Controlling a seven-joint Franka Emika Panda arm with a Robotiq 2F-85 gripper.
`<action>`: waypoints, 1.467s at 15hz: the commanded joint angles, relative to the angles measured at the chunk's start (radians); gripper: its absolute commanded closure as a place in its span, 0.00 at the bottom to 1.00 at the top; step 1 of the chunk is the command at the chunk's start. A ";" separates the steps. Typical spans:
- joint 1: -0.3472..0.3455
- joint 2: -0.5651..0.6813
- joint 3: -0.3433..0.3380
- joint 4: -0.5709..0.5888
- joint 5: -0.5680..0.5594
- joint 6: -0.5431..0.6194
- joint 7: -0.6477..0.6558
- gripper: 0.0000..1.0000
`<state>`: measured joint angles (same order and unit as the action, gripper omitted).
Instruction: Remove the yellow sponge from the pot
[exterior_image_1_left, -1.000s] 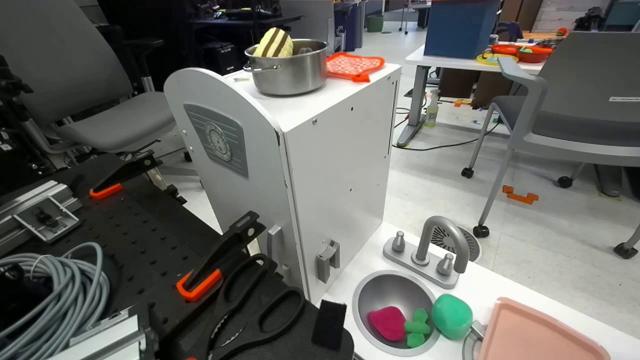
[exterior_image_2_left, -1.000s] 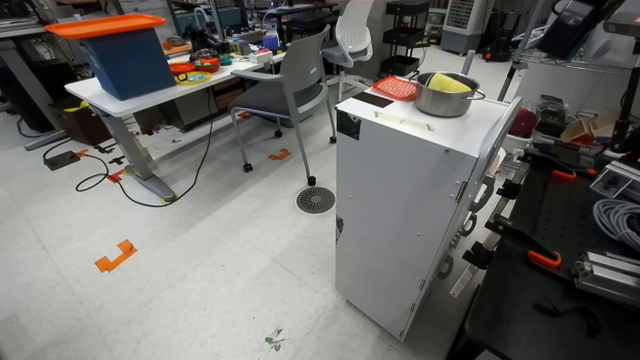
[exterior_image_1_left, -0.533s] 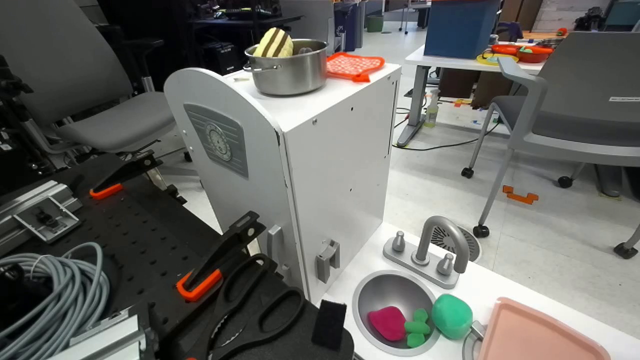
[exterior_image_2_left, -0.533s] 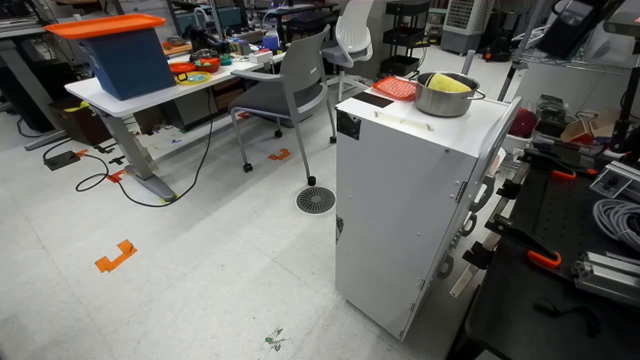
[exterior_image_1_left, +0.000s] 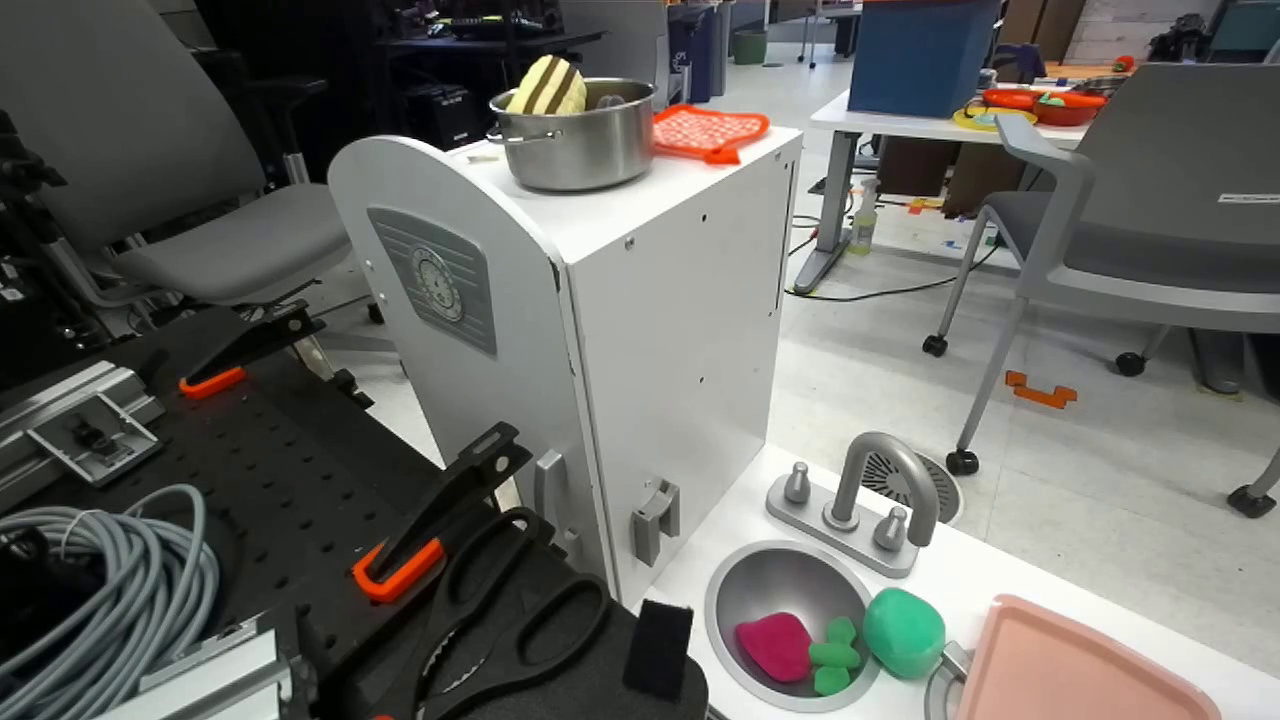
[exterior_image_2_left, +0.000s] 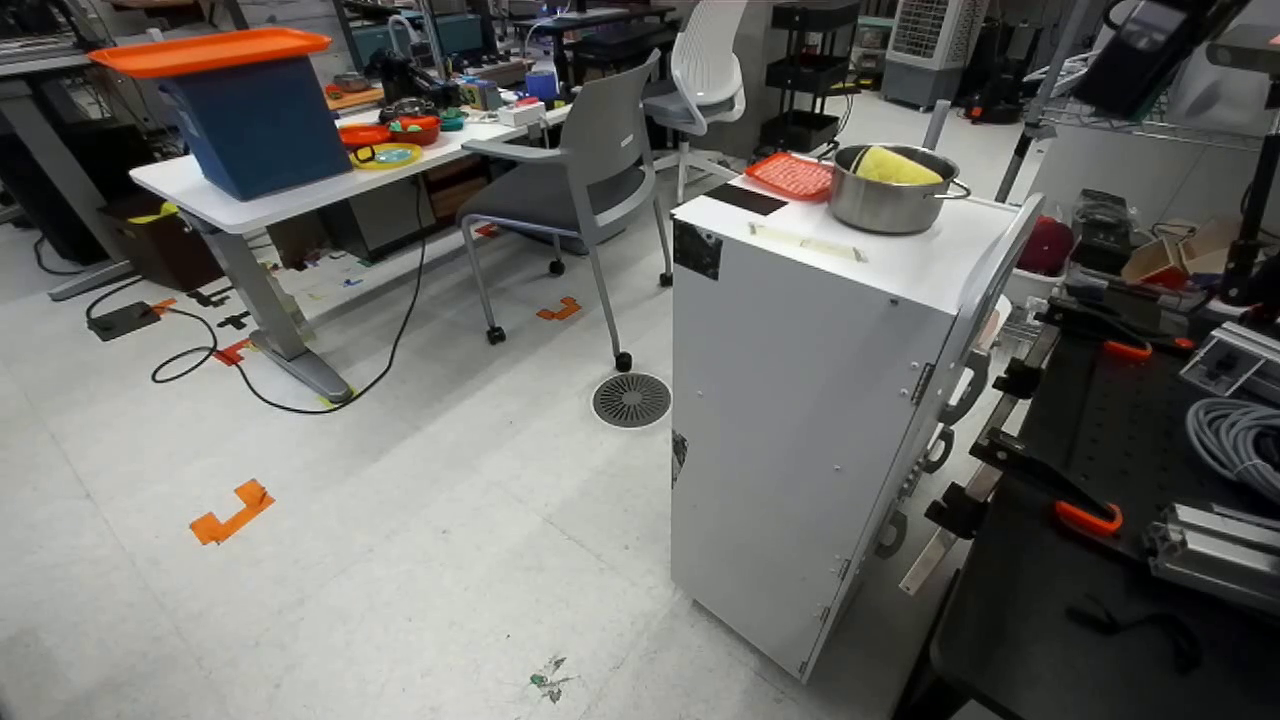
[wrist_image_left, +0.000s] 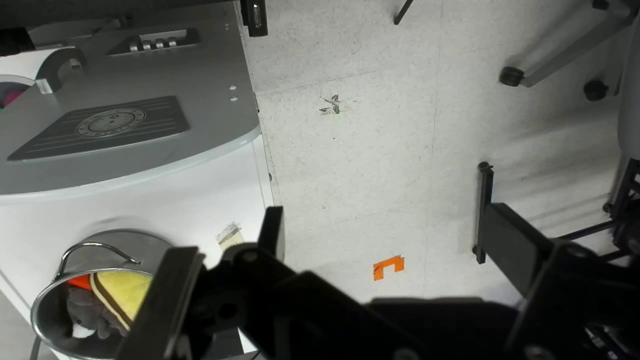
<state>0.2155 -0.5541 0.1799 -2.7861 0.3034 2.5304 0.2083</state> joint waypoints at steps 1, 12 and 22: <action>0.005 -0.001 -0.006 0.001 -0.007 -0.003 0.004 0.00; 0.005 -0.001 -0.006 0.001 -0.007 -0.003 0.004 0.00; 0.021 -0.001 -0.017 0.004 0.014 -0.003 -0.011 0.00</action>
<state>0.2341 -0.5541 0.1665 -2.7834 0.3238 2.5310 0.1927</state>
